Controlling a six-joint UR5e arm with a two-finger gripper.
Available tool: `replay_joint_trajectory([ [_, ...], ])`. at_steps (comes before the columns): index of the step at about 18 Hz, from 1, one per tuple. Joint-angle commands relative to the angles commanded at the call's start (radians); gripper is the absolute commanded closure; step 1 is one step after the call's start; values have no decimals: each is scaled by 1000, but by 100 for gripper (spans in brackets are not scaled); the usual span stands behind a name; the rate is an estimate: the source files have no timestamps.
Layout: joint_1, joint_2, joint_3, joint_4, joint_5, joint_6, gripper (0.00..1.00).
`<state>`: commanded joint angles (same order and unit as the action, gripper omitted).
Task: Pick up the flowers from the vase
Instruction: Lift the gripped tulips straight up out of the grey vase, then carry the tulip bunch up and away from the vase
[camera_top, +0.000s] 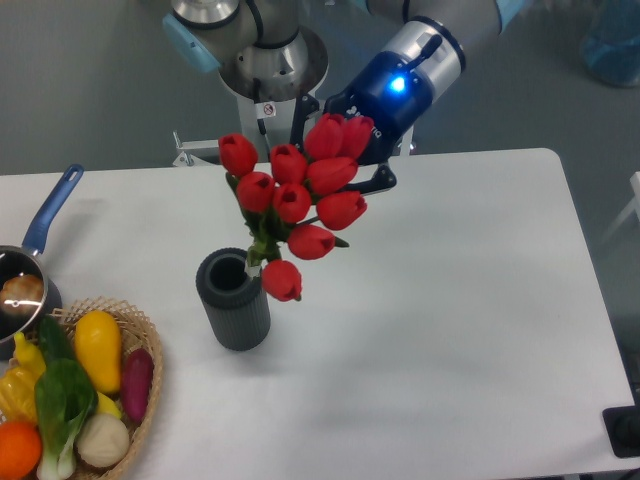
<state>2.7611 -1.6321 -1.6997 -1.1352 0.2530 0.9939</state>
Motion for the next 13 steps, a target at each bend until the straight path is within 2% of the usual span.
replay_joint_trajectory([
  [2,14,0,11,12,24,14,100],
  [6,18,5,18,35,236,51,100],
  [10,18,12,18,34,329,120,100],
  [13,11,15,20,35,501,161,100],
])
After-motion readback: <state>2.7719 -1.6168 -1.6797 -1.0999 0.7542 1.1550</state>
